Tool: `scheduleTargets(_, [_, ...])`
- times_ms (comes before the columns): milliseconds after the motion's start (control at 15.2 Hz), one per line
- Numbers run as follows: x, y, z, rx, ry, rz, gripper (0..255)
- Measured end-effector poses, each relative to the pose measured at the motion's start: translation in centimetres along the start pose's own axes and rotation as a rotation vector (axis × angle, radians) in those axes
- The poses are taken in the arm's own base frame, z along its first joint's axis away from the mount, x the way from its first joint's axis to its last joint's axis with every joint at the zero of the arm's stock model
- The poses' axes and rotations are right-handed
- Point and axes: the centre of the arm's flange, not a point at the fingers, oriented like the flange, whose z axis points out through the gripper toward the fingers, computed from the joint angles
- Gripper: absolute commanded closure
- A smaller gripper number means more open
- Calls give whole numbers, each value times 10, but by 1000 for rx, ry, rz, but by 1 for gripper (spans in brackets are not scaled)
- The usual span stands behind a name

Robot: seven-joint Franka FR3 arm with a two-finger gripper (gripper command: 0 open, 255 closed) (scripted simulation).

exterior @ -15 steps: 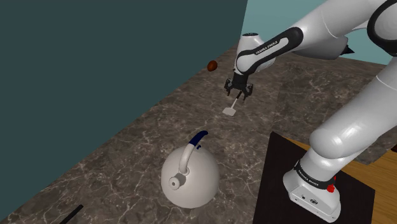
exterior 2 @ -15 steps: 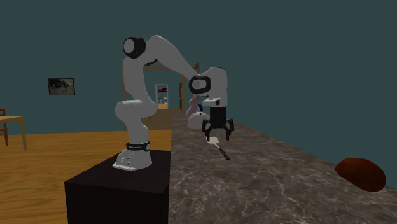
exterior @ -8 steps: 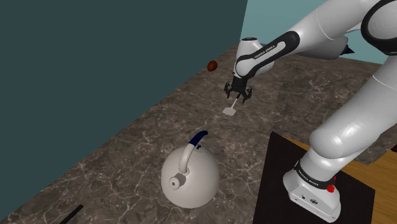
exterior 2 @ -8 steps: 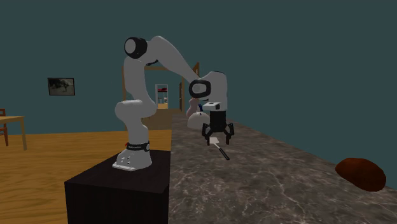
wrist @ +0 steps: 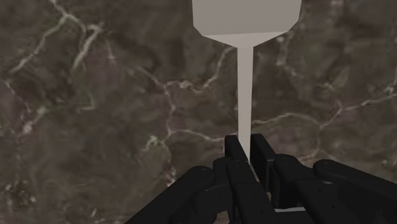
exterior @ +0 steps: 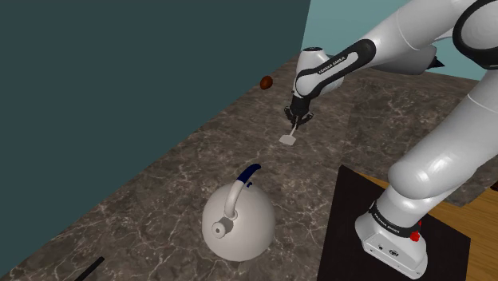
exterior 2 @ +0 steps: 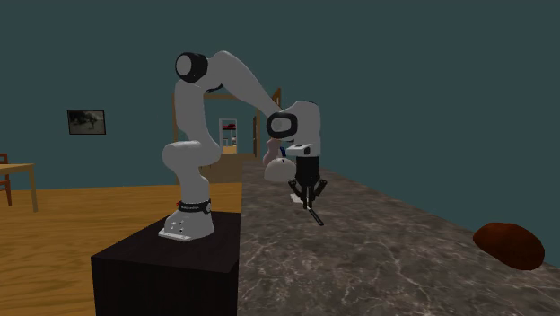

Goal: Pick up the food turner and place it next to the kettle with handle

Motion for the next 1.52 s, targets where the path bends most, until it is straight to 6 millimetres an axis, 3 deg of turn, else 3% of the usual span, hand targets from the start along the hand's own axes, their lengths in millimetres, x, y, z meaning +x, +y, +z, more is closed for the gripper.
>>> scheduleTargets(462, [0,0,-6,0,0,0,255])
scheduleTargets(1518, [6,0,-90,1,0,0,255])
